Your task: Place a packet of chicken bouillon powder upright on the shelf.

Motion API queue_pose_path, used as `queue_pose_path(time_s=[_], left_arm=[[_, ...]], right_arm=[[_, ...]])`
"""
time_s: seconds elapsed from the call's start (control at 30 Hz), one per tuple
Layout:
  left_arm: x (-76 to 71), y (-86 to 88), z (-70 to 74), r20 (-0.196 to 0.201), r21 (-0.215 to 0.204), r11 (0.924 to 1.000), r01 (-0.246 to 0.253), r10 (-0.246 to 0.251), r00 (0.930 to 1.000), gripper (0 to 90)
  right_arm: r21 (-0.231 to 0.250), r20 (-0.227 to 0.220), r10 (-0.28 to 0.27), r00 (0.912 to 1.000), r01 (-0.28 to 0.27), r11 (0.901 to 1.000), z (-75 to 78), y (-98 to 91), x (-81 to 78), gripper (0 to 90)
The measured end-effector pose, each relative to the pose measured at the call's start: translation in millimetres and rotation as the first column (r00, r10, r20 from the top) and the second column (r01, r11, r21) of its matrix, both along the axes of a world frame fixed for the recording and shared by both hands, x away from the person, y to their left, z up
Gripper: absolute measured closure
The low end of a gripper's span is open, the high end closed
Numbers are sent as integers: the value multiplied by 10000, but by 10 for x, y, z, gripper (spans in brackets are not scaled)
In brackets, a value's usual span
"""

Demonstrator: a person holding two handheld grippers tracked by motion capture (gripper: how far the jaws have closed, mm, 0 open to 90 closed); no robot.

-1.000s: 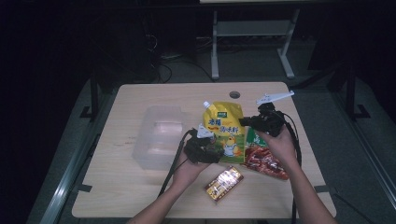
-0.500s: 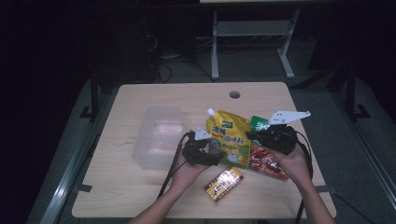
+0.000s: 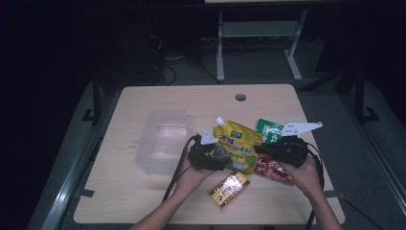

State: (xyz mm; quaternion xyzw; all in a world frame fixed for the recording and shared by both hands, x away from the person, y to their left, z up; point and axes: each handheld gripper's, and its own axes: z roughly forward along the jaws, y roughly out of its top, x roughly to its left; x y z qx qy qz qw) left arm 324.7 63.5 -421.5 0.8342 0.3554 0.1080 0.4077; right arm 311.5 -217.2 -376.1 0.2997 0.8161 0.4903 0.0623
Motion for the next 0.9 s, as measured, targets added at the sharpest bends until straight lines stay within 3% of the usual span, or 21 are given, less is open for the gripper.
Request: queue_pose_path(time_s=[0.17,0.3,0.43,0.6,0.73,0.9], left_arm=[[1,6,0,55,216,9997,69,-71,10000,228],[-9,8,-3,30,226,9997,51,-52,10000,228],[-10,24,-3,67,217,9997,95,-97,9999,230],[-10,37,5,108,229,9997,9,-12,9999,234],[-37,36,27,215,133,9999,-8,5,9998,238],[-92,50,58,351,186,9997,160,-167,9992,238]], right_arm=[[-300,-123,-121,9999,117,9995,-67,126,50,737],[-367,-327,-382,9987,370,9986,-129,193,82,729],[-226,-400,-520,9978,511,9984,-155,226,115,762],[-277,-434,-479,9979,467,9985,-162,225,156,890],[-133,-479,-454,9978,449,9989,-143,213,153,895],[-323,-239,-515,9984,507,9982,-51,230,142,896]])
